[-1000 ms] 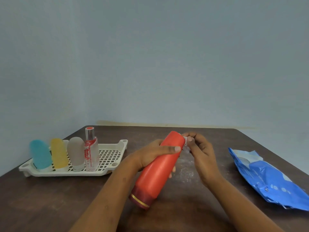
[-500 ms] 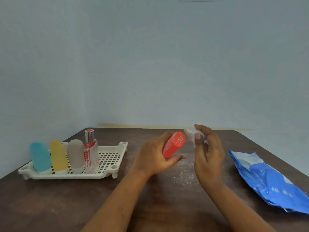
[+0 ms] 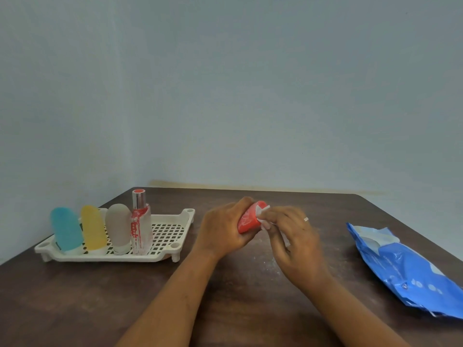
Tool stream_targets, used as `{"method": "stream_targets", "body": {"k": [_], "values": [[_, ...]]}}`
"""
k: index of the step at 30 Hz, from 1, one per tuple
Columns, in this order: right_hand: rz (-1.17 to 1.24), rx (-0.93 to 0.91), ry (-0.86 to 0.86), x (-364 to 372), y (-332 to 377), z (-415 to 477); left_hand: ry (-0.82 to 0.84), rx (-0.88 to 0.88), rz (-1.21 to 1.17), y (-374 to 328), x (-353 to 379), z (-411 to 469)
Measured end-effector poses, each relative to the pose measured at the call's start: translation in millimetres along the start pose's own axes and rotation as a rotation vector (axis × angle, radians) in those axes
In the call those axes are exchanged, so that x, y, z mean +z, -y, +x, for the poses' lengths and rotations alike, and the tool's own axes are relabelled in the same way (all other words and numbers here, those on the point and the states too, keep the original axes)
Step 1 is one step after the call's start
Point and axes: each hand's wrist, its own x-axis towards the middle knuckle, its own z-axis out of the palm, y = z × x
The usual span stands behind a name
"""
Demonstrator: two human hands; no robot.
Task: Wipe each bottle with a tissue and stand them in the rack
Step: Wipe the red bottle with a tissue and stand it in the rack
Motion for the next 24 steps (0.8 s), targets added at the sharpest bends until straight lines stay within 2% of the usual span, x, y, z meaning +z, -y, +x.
{"method": "stream_targets", "body": {"k": [5, 17, 24], "values": [[-0.018, 0.008, 0.035, -4, -9, 0, 0.035, 0.037, -0.020, 4, 4, -2], [-0.098, 0.092, -0.036, 1, -11, 1, 0.026, 0.038, -0.021, 8, 5, -2], [0.045, 0.050, 0.026, 2, 5, -4, 0.033, -0.009, -0.011, 10, 1, -2]]}}
